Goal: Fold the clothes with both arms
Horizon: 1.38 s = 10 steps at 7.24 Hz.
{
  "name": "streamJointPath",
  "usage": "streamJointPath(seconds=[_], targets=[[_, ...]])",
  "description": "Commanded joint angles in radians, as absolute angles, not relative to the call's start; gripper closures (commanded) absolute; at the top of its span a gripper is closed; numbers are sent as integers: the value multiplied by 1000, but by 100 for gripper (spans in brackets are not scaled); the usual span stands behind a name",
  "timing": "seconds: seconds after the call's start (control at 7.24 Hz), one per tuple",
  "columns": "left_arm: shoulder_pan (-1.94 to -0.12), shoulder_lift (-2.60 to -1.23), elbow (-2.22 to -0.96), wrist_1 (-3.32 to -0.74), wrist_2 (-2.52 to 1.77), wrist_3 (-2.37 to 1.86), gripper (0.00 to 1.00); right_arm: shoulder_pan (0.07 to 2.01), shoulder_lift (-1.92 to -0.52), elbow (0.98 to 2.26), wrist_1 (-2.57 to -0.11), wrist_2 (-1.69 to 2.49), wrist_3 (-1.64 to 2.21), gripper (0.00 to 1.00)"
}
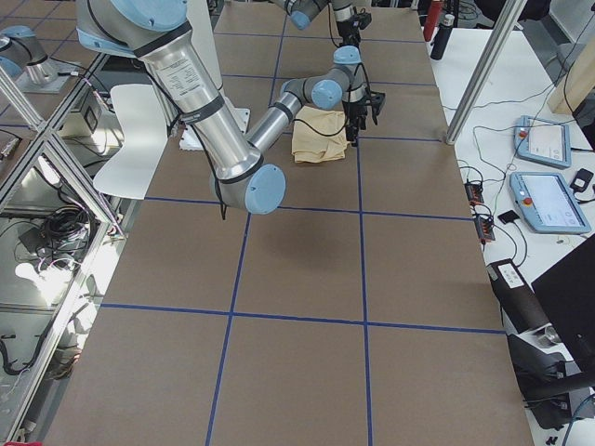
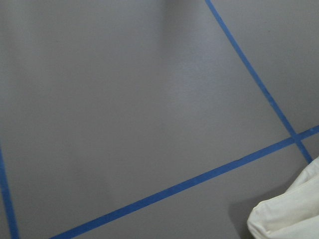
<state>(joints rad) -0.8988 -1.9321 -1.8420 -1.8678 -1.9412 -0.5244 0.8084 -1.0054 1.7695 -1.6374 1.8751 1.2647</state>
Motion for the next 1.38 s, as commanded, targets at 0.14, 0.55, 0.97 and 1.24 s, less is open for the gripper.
streamJointPath(seconds=[0.14,0.55,0.97,1.24], targets=[[-1232,-1769,-1856,-1815,-2115,-108,0,1178,-1416,1927,-1651,2125,553,0],[-1386,-1661,-1832,-1824,-2160,76,0,1533,-1679,1893,-1663,2259,-57,0],[-1429,-1628,-1716,-1810,-2160,78,0,1641,-1863,1890,-1651,2267,-152,0],[-1475,-1625,-1660,-1716,-2259,132,0,1634,-1858,1884,-1648,2266,-94,0]])
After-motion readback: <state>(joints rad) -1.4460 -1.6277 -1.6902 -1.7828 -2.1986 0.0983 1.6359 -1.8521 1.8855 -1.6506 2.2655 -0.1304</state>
